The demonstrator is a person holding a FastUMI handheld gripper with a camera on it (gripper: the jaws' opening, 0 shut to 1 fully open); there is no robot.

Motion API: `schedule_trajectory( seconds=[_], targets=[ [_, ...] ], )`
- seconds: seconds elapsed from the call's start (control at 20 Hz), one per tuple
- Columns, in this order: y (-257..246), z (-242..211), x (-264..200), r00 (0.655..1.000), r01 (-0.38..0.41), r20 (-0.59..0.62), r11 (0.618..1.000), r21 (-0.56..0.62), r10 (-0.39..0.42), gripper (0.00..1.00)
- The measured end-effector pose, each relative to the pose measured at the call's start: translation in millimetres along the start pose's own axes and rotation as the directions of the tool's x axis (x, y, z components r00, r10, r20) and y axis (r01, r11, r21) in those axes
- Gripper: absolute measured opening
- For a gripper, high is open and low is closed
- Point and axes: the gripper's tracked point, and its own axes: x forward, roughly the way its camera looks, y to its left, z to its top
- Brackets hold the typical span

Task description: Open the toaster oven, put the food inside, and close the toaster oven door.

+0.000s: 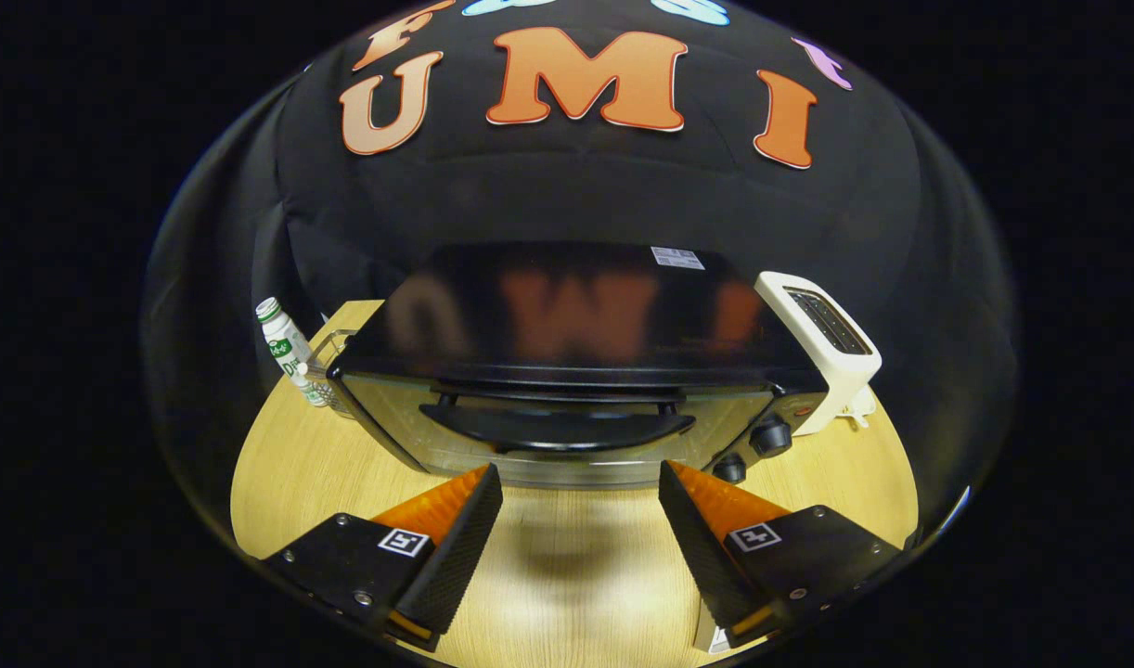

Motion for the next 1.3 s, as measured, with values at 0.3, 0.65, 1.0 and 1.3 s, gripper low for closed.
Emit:
schedule_trajectory(
  seconds=[0.3,0.65,1.0,1.3],
  targets=[
    [-3,-2,-1,1.000,0.016,-0.008,1.000,-0.006,-0.016,1.00],
    [-49,23,-33,0.998,0.054,0.029,0.996,0.068,-0.056,1.00],
    [-113,122,-99,0.968,0.071,0.232,0.993,0.094,-0.091,1.00],
    [-159,195,-182,0.898,0.052,0.432,0.995,0.091,-0.087,1.00]
  ],
)
